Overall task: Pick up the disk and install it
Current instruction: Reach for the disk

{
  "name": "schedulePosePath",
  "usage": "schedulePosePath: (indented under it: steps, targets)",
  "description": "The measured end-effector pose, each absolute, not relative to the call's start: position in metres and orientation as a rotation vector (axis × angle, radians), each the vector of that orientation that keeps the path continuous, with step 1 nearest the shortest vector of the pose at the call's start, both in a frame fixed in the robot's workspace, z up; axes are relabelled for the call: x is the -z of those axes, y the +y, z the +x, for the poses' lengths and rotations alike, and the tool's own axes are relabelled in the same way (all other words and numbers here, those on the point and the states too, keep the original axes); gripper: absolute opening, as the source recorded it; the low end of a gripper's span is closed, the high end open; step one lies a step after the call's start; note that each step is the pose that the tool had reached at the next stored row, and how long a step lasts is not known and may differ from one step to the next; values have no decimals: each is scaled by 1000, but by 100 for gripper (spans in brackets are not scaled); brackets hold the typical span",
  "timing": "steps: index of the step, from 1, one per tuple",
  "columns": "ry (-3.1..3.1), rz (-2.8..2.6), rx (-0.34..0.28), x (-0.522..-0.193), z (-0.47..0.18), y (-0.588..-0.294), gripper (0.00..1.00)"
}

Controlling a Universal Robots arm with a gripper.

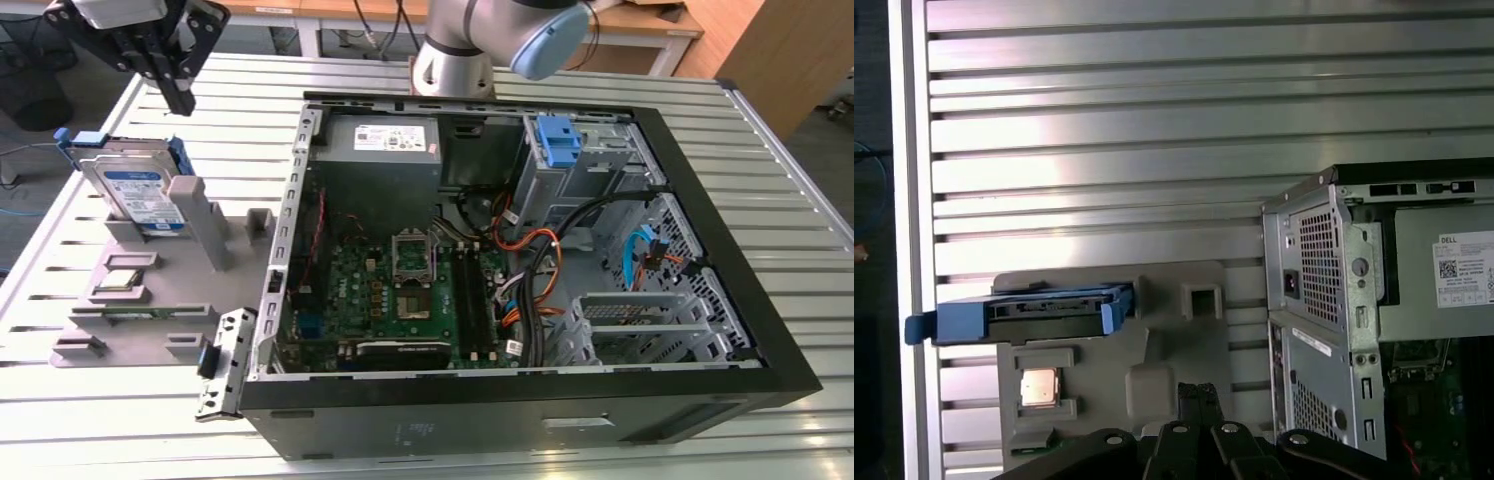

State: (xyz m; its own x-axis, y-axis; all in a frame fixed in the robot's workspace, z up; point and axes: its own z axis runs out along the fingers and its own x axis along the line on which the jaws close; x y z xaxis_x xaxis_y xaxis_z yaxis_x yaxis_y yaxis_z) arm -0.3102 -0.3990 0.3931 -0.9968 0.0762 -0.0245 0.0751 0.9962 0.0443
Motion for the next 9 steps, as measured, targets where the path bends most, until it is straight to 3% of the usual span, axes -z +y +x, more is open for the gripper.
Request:
schedulePosePath:
  steps: [9]
  targets:
    - [3112,118,-68,-393,-324,-399,10]
